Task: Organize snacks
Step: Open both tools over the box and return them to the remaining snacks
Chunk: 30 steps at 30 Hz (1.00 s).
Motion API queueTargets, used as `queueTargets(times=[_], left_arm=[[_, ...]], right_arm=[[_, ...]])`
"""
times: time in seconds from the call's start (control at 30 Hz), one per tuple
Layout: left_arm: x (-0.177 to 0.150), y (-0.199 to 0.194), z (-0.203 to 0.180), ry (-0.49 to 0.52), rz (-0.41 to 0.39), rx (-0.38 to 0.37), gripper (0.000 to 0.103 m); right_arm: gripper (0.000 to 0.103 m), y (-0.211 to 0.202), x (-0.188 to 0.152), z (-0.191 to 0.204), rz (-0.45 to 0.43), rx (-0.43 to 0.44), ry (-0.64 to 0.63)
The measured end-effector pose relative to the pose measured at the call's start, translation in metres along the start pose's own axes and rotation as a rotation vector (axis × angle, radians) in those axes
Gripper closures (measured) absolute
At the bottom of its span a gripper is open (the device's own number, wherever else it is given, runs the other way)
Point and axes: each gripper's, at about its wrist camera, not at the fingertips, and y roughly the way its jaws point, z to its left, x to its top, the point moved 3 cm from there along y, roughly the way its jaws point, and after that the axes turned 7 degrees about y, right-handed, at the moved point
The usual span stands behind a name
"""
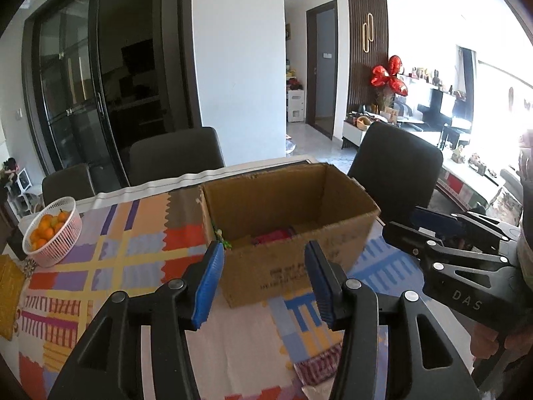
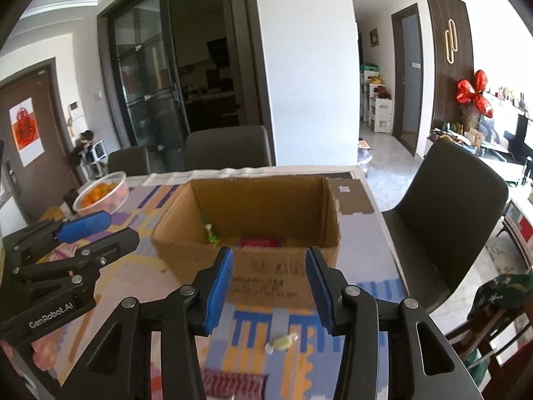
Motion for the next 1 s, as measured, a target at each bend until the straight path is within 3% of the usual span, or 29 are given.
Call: queueTargets(times=[0.33, 0.53, 0.73, 1.0], left_arm=[[-0.054, -0.025, -0.016, -0.01, 0.057, -0.015, 0.051], [-0.091, -0.03, -0.024, -0.016, 0.108, -0.033, 0.051], [-0.117, -0.03, -0.031, 0.041, 0.139, -0.05, 0.051], [-0.144, -0.024, -0.046, 0.195, 0.169, -0.1, 0.051]], right_arm=[[0.057, -0.032, -0.049, 0.014, 0.04, 0.018, -0.042], [0.057, -0.034, -0.087, 0.024, 0.13, 0.048, -0.073], [0.057, -0.026, -0.13, 0.029, 0.253, 0.065, -0.092], [0.057, -0.018, -0.178, 0.033, 0.395, 0.072, -0.094]])
